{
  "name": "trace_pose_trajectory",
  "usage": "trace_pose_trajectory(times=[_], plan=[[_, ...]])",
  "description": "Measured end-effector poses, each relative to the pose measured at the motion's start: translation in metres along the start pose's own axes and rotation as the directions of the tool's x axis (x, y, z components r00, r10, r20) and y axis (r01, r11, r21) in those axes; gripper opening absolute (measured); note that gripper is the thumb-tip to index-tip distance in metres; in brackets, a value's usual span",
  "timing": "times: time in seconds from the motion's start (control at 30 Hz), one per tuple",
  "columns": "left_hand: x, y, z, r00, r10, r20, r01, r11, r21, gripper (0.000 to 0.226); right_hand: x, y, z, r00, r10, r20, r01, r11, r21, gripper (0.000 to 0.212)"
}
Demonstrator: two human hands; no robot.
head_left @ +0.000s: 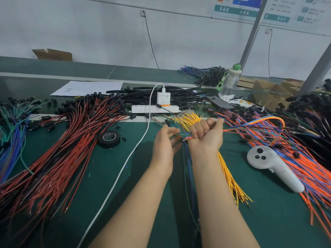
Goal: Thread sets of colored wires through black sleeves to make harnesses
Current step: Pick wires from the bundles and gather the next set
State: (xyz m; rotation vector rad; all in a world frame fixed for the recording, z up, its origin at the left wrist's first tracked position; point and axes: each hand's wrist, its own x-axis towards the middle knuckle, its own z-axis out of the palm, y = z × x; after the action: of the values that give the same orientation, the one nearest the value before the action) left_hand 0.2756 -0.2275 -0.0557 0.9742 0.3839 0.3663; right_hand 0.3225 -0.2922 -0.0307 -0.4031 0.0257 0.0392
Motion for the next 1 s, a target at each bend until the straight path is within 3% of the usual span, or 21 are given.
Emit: trace_pose_trajectory(times=[0.03,0.1,0.27,0.33,0.43,0.5,0.53,0.77,0.9,1.0], plan=[[0.002,0.005,0.002,0.996,-0.084,0.024,0.086,0.984,-0.157,0.031,-0.003,0.004,0.001,1.0,0.009,0.022,-0.008,0.999,-0.033,0.05],[0.004,0.011,0.008,0.991,-0.125,0.055,0.135,0.957,-0.258,0.037,-0.009,0.015,0.0,0.998,0.051,0.044,-0.048,0.996,-0.081,0.05],[-0.001,0.011,0.014,1.0,-0.026,0.013,0.026,0.999,-0.023,0.035,-0.014,0.027,-0.006,0.988,0.152,0.017,-0.148,0.979,-0.138,0.052],[-0.001,0.009,0.007,0.996,0.065,0.058,-0.077,0.97,0.231,0.027,-0.009,0.025,-0.007,0.995,0.094,-0.033,-0.099,0.974,-0.203,0.053],[0.0,0.007,-0.008,0.933,0.259,0.249,-0.359,0.699,0.619,0.026,-0.002,0.021,-0.007,0.996,-0.07,-0.057,0.033,0.865,-0.501,0.055],[-0.001,0.008,-0.014,0.883,0.325,0.339,-0.467,0.538,0.701,0.028,0.001,0.018,-0.006,0.992,-0.124,-0.024,0.078,0.747,-0.661,0.058],[-0.002,0.01,-0.017,0.866,0.329,0.378,-0.499,0.508,0.702,0.026,0.002,0.017,-0.006,0.992,-0.122,-0.01,0.082,0.721,-0.688,0.06],[0.001,0.021,-0.016,0.846,0.302,0.44,-0.533,0.522,0.666,0.005,-0.01,0.01,0.004,0.986,0.153,0.063,-0.093,0.828,-0.553,0.063],[0.001,0.024,-0.012,0.855,0.296,0.425,-0.511,0.613,0.603,0.02,-0.012,0.006,0.006,0.976,0.204,0.069,-0.109,0.743,-0.66,0.066],[0.0,0.024,-0.007,0.854,0.313,0.415,-0.509,0.663,0.548,0.01,-0.01,0.002,0.006,0.973,0.221,0.071,-0.109,0.703,-0.703,0.062]])
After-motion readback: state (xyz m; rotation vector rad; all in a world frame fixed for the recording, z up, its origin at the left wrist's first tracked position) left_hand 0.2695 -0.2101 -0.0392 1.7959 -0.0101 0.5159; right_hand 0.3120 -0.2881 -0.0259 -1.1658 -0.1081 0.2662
